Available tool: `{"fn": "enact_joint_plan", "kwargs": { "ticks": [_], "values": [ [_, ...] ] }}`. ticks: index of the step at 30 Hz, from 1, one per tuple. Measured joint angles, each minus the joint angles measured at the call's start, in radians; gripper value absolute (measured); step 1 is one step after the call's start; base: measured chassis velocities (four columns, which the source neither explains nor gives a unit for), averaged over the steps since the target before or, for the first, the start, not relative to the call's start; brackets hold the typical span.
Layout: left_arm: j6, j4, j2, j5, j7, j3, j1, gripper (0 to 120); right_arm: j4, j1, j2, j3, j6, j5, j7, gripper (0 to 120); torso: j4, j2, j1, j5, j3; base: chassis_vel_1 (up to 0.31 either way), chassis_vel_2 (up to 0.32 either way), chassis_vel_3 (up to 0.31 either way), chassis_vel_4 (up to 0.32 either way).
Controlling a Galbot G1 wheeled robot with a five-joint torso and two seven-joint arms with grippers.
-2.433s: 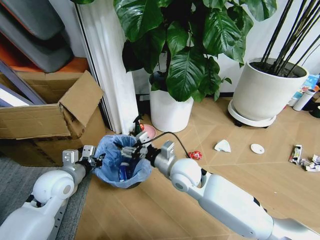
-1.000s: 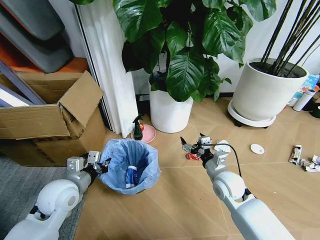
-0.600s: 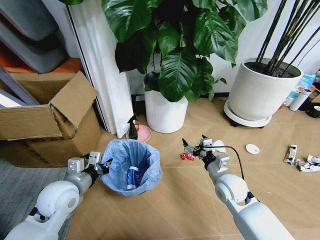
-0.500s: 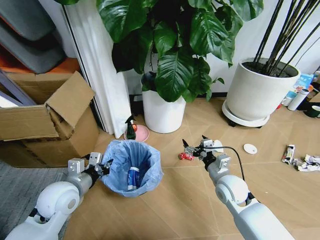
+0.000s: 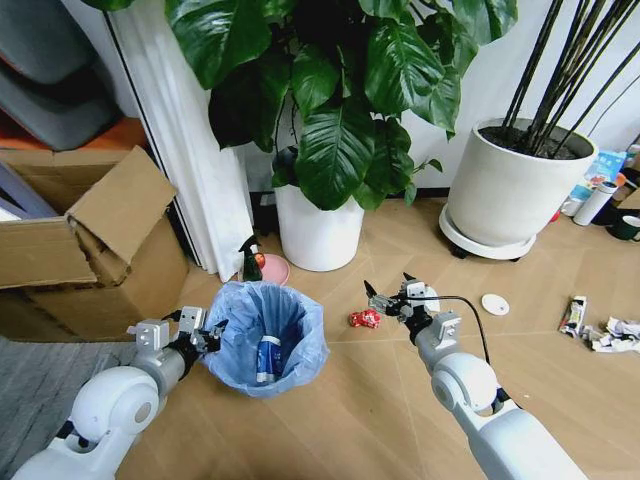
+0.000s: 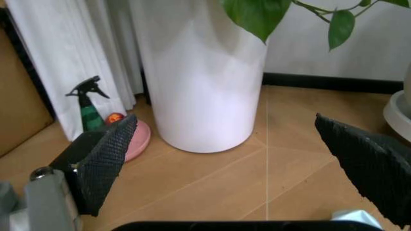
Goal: Pick up the trash bin and place the garbage on the floor into it.
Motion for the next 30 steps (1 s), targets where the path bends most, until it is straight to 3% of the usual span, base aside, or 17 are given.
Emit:
{"fn": "enact_joint_plan", "kwargs": {
  "ticks": [30],
  "values": [
    [-0.002,-0.008,-0.009,0.011,0.000,-0.001,0.017,0,0.005,-0.027,-0.003,0.019,0.003,-0.009,-0.009,100,0.0003,0.000,0.000,0.0001,0.000,-0.128,0.032,0.130,-0.030]
  ]
}}
